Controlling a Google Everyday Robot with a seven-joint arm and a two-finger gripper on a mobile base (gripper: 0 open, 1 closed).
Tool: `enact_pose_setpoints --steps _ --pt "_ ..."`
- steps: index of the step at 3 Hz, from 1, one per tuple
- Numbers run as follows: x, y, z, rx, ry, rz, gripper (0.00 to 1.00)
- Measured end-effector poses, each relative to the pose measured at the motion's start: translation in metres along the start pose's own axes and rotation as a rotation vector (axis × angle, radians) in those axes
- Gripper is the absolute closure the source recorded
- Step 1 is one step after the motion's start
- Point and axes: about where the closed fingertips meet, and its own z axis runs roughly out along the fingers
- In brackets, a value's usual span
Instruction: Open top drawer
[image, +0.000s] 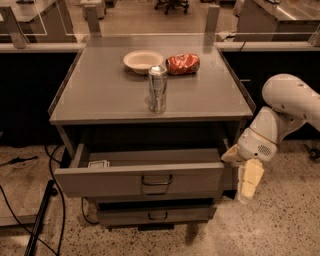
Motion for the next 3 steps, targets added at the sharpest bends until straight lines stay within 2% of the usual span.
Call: enact_pose_setpoints --steps 1,2,3 --pt "0.0081 0.0176 -0.0060 -0.079 -0.016 0.040 0.00" --pt "0.0118 0.0195 -0.0099 -0.115 -0.023 0.090 0.00" --pt "0.0118 0.0195 -0.0100 -0.115 -0.023 0.091 0.00"
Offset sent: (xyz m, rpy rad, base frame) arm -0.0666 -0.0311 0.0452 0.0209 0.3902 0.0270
